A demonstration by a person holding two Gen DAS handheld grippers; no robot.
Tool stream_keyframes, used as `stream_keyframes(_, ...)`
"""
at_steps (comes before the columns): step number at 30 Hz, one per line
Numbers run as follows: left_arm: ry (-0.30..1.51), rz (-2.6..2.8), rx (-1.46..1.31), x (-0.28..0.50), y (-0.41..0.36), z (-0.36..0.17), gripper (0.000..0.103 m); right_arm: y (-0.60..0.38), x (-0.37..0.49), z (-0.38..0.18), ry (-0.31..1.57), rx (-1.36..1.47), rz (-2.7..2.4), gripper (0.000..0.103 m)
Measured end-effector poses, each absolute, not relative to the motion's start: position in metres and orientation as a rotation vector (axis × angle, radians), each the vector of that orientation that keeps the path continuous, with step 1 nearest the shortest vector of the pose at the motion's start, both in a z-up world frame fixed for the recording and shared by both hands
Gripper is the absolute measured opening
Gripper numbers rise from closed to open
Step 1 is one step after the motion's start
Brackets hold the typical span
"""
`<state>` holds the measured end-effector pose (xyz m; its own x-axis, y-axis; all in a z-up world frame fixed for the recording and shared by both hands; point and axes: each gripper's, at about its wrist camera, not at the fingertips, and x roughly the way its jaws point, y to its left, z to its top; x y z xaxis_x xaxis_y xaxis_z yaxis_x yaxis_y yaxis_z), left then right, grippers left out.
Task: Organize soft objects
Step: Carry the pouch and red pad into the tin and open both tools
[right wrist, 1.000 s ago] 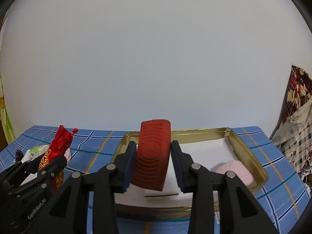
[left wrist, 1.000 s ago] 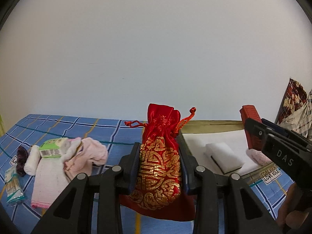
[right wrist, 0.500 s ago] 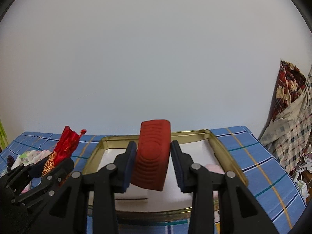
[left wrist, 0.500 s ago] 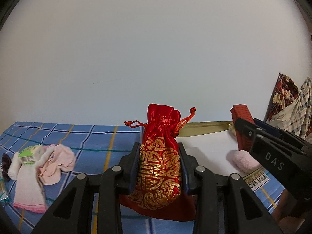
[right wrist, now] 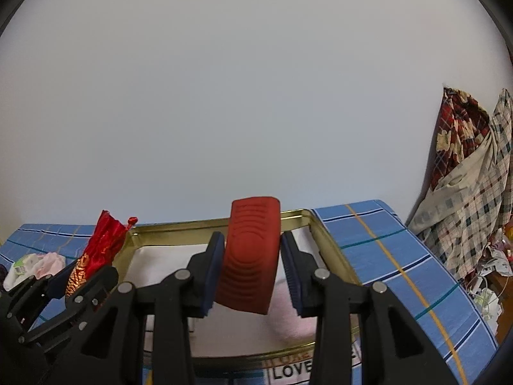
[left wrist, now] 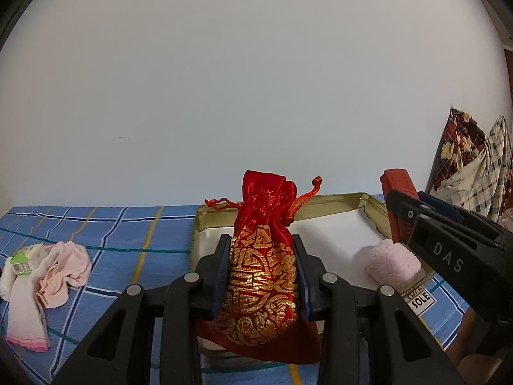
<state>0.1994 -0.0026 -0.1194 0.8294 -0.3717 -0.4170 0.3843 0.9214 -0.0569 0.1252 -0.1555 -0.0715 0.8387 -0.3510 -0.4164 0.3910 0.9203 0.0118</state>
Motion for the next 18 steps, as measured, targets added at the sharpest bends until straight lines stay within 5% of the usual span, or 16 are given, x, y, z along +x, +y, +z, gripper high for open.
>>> stream_keyframes(18,0.493,-0.416,0.078,0.238,-0.034,-0.136,0.038,-0.193,0.129,-0.086,0.496,0.126,-0.412,0.037)
